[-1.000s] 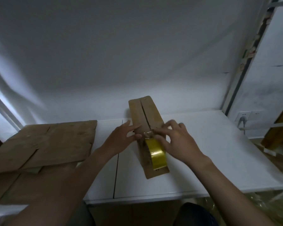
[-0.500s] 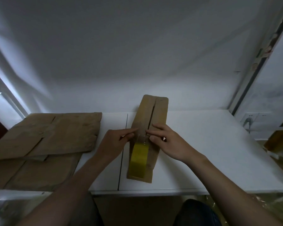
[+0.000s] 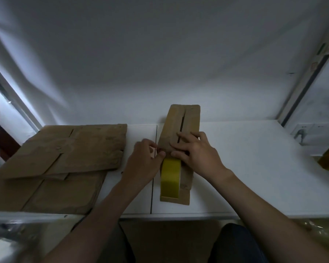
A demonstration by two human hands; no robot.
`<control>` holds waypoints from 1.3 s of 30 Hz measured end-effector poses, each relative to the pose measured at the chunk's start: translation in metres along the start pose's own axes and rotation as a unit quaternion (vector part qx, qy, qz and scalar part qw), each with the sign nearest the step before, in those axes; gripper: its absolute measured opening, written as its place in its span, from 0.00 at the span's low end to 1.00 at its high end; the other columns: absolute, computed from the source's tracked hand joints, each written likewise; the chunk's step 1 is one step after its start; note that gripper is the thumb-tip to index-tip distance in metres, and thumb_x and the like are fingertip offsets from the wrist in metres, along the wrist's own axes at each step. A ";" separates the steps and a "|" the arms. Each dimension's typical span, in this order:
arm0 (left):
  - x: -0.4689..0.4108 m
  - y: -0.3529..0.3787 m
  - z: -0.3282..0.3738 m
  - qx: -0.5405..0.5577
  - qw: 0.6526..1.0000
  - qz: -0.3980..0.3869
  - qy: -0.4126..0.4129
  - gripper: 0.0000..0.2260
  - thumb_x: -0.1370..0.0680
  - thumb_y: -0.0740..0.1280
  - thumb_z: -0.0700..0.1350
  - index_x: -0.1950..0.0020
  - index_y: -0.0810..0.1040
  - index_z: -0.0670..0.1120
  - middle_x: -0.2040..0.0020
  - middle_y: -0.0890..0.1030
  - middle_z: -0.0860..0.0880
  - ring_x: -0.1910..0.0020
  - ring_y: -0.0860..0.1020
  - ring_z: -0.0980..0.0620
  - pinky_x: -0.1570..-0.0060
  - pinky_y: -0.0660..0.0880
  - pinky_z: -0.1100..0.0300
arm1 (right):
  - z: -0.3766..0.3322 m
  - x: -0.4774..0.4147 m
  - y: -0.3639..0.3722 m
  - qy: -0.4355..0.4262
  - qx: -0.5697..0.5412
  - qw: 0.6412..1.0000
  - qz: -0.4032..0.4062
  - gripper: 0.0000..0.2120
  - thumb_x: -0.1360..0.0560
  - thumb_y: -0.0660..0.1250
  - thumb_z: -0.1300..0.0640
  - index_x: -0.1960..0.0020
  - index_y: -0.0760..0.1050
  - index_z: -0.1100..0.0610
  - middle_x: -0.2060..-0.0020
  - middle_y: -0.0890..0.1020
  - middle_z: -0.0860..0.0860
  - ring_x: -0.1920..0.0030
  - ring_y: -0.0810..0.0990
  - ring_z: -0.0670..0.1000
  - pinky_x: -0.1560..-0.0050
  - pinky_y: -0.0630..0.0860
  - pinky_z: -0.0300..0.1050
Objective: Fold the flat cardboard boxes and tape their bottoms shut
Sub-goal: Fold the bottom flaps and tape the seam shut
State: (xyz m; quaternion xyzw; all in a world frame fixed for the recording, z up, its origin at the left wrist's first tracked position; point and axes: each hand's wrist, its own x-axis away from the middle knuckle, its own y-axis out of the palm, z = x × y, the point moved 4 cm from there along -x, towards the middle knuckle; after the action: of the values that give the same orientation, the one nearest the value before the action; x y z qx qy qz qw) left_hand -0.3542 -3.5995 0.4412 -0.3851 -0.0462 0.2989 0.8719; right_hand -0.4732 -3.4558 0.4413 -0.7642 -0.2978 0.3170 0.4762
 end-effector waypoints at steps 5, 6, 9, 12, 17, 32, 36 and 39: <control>0.030 0.024 0.009 0.243 0.938 -0.190 -0.158 0.14 0.19 0.66 0.52 0.37 0.67 0.51 0.46 0.81 0.49 0.49 0.82 0.48 0.43 0.80 0.45 | -0.004 -0.010 -0.004 0.039 0.007 0.999 -0.017 0.23 0.26 0.66 0.32 0.34 0.77 0.37 0.29 0.72 0.38 0.27 0.59 0.54 0.45 0.75 0.54; 0.036 0.027 0.014 0.302 0.920 -0.197 -0.154 0.10 0.18 0.66 0.50 0.39 0.69 0.51 0.48 0.84 0.47 0.51 0.84 0.46 0.44 0.81 0.45 | -0.005 -0.011 -0.003 0.044 0.000 0.999 -0.010 0.23 0.28 0.68 0.31 0.35 0.78 0.37 0.30 0.73 0.38 0.28 0.60 0.53 0.47 0.74 0.52; 0.037 0.032 0.014 0.326 0.927 -0.146 -0.119 0.06 0.19 0.67 0.51 0.46 0.71 0.57 0.53 0.87 0.46 0.55 0.86 0.46 0.46 0.81 0.44 | -0.003 -0.012 0.001 0.042 -0.024 0.999 0.013 0.22 0.29 0.69 0.32 0.38 0.80 0.38 0.32 0.75 0.37 0.28 0.60 0.51 0.51 0.71 0.49; 0.036 0.040 0.003 0.296 0.925 -0.182 -0.153 0.12 0.24 0.70 0.58 0.45 0.72 0.58 0.46 0.84 0.44 0.49 0.84 0.42 0.43 0.79 0.39 | 0.001 -0.010 0.004 0.044 -0.040 0.998 0.032 0.21 0.29 0.70 0.33 0.38 0.80 0.39 0.33 0.76 0.37 0.26 0.60 0.51 0.50 0.71 0.50; 0.043 0.050 -0.010 0.340 0.886 -0.230 -0.216 0.05 0.18 0.67 0.48 0.46 0.76 0.48 0.55 0.87 0.43 0.54 0.86 0.43 0.45 0.81 0.45 | 0.001 -0.007 0.012 0.032 -0.025 0.996 0.074 0.21 0.28 0.70 0.34 0.38 0.81 0.40 0.32 0.77 0.38 0.25 0.61 0.52 0.50 0.74 0.51; 0.003 0.026 -0.077 0.003 0.983 -0.097 -0.156 0.13 0.18 0.64 0.55 0.41 0.73 0.48 0.48 0.78 0.49 0.51 0.79 0.50 0.54 0.77 0.54 | 0.002 0.004 0.029 -0.032 0.062 0.988 0.140 0.30 0.31 0.76 0.39 0.30 0.75 0.41 0.30 0.76 0.41 0.24 0.65 0.56 0.51 0.81 0.55; -0.038 0.019 -0.141 -0.226 0.957 -0.119 -0.135 0.15 0.19 0.66 0.51 0.36 0.74 0.44 0.36 0.74 0.42 0.36 0.73 0.41 0.40 0.70 0.52 | 0.002 0.003 0.028 -0.037 0.054 0.987 0.149 0.29 0.32 0.77 0.41 0.32 0.77 0.42 0.32 0.78 0.43 0.25 0.68 0.57 0.48 0.82 0.57; -0.051 0.026 -0.157 -0.297 0.942 -0.132 -0.080 0.14 0.17 0.63 0.46 0.34 0.72 0.44 0.36 0.76 0.43 0.37 0.74 0.41 0.34 0.65 0.51 | 0.002 0.004 0.029 -0.038 0.048 0.986 0.155 0.30 0.32 0.77 0.40 0.31 0.77 0.42 0.32 0.78 0.43 0.25 0.67 0.57 0.47 0.82 0.57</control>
State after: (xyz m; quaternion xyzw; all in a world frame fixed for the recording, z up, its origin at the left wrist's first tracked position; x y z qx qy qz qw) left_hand -0.3595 -3.7148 0.3211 -0.5915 -0.2531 0.1836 0.7432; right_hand -0.4682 -3.4619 0.4133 -0.7644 -0.1778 0.4303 0.4459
